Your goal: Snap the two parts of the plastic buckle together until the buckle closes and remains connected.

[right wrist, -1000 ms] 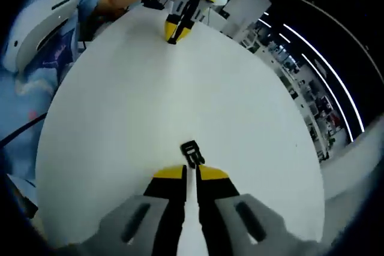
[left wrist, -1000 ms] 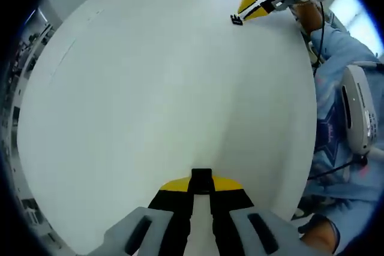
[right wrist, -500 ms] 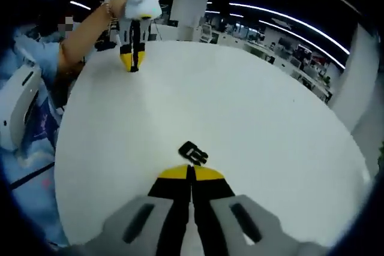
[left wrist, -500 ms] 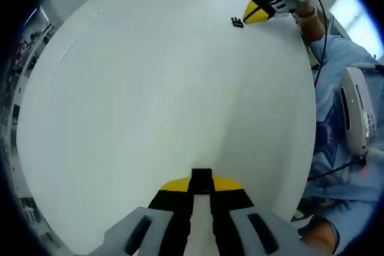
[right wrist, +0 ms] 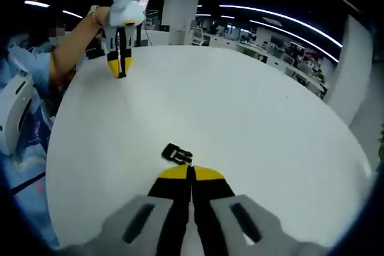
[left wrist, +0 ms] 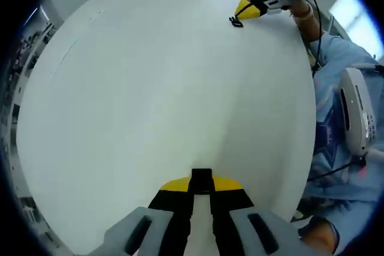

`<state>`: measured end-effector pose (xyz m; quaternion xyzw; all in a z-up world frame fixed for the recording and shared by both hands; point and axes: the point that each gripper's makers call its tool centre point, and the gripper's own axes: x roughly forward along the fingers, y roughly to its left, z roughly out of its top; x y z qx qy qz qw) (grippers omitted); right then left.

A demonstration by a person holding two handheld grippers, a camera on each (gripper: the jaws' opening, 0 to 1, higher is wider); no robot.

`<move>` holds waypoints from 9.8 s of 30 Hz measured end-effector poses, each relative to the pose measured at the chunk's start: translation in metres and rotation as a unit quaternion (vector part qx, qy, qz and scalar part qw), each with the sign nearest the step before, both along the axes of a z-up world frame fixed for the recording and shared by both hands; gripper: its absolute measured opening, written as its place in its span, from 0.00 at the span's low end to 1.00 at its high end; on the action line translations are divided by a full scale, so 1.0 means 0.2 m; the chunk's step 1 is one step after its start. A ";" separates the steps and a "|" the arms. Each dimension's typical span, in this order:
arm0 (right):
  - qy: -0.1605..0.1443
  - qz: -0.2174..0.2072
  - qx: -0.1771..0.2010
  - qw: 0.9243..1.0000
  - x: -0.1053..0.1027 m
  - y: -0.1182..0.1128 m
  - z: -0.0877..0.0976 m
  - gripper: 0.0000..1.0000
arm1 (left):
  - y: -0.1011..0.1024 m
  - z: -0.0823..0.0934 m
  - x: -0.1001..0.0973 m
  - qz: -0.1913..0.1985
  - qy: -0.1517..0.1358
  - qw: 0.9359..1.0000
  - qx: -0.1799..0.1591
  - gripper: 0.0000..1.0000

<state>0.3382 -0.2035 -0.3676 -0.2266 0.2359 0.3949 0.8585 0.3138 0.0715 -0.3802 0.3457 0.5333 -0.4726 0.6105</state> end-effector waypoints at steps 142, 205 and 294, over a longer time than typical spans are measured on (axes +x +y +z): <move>0.047 0.148 0.072 0.985 -0.09 0.28 0.01 0.19 | 0.00 -0.01 0.01 0.013 0.003 1.000 0.001 0.10; 0.093 0.253 -0.015 0.963 -0.22 0.52 -0.05 0.12 | -0.27 -0.02 -0.02 -0.105 0.002 0.993 -0.045 0.10; 0.060 0.299 0.060 0.950 -0.20 0.71 -0.05 0.00 | -0.54 0.01 -0.12 -0.139 -0.024 0.983 -0.119 0.10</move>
